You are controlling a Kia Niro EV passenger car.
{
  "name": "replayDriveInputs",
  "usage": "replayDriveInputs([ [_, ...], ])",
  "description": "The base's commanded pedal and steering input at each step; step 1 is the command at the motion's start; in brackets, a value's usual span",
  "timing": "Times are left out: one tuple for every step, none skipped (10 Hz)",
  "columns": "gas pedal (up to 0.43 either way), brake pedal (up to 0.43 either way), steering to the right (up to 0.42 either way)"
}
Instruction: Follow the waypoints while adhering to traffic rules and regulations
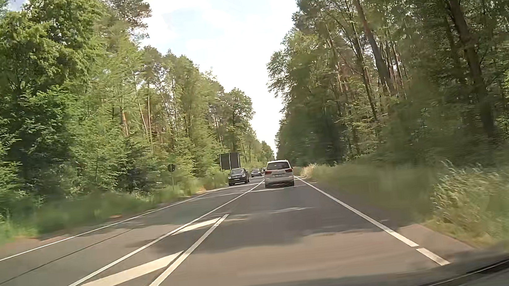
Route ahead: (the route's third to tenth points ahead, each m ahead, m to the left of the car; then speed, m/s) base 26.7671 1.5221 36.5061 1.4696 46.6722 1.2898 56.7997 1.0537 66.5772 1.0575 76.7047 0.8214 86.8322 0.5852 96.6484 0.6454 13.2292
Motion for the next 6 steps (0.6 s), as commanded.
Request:
replayDriveInputs([
  [0.087,0.037,-0.003],
  [0.087,0.03,-0.002],
  [0.098,0.037,-0.002],
  [0.098,0.037,-0.002],
  [0.098,0.037,-0.002],
  [0.098,0.037,-0.002],
])
